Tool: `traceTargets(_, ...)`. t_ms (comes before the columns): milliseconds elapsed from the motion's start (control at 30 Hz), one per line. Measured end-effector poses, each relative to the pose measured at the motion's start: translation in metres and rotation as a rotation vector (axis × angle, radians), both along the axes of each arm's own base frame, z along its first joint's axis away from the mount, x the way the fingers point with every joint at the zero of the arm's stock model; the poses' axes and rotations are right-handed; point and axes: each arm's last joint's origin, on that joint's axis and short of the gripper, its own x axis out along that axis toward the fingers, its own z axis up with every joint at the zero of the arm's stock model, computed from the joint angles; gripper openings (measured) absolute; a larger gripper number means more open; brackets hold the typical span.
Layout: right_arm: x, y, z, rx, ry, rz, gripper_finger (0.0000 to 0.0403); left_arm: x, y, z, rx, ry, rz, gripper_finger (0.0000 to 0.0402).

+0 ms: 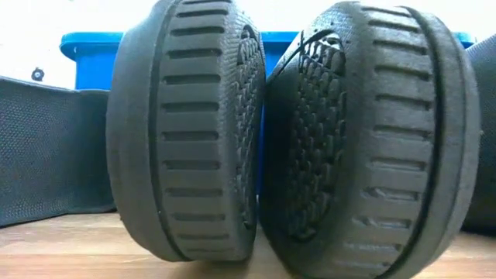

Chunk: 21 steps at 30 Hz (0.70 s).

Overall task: Pick and place slides into bin
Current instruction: Put the black slide into the bin

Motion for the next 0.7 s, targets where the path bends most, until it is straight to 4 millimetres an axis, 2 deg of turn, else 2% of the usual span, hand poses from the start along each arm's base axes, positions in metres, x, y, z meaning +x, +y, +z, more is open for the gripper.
traceTargets(233, 0.000, 0.001, 0.000, 0.015, 0.001, 0.042, 0.0013, 0.012, 0.001, -0.005, 0.004, 0.042, 0.074, 0.0162)
traceTargets(567, 0.001, 0.002, -0.001, 0.021, 0.005, 0.057, 0.0013, 0.022, 0.000, 0.007, 0.001, 0.019, 0.074, 0.0162)
traceTargets(700, 0.001, 0.002, -0.001, 0.023, 0.006, 0.069, 0.0013, 0.023, 0.000, 0.007, 0.009, 0.022, 0.054, 0.0140)
